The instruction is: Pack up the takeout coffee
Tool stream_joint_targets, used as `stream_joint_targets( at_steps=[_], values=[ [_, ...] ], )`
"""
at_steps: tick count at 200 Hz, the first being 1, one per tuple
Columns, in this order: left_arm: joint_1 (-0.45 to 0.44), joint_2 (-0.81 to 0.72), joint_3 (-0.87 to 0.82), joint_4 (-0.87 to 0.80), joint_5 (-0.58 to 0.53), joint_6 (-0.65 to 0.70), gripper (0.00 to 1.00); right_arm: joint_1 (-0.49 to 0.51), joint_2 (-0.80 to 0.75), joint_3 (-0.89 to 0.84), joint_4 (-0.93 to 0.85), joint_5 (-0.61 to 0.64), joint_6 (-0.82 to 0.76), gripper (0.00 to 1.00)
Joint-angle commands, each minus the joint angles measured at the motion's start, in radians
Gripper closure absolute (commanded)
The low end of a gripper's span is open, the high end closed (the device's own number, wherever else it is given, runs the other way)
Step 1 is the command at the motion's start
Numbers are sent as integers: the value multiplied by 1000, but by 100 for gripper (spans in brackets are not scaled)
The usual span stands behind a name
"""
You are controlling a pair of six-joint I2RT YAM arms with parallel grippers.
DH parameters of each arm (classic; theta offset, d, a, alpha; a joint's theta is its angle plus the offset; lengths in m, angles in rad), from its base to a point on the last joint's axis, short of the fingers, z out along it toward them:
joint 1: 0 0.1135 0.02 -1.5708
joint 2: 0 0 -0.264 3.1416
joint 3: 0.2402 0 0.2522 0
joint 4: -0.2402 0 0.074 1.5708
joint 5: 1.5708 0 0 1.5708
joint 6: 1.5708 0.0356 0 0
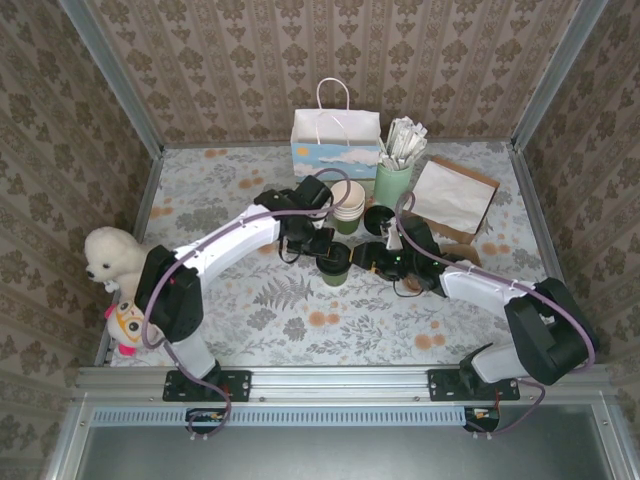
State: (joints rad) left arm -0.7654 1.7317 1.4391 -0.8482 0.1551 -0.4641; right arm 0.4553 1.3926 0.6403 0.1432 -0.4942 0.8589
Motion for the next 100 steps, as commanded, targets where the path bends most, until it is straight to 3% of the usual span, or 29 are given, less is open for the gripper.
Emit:
stream_joint_targets(
  at_steps=[1, 39, 81, 100],
  values=[
    [-1, 88, 16, -158, -55, 161, 100, -37, -54, 70, -109, -105, -5, 37],
    [5, 132, 133, -226, -19, 320, 100, -82, 39, 218, -298, -148, -147, 37],
    [6, 174, 210, -244, -3, 357, 100, -118, 151, 268, -241, -149, -58, 40],
    [13, 173, 198, -221, 9, 342, 100, -116, 203, 302, -233, -210, -55, 42]
  ],
)
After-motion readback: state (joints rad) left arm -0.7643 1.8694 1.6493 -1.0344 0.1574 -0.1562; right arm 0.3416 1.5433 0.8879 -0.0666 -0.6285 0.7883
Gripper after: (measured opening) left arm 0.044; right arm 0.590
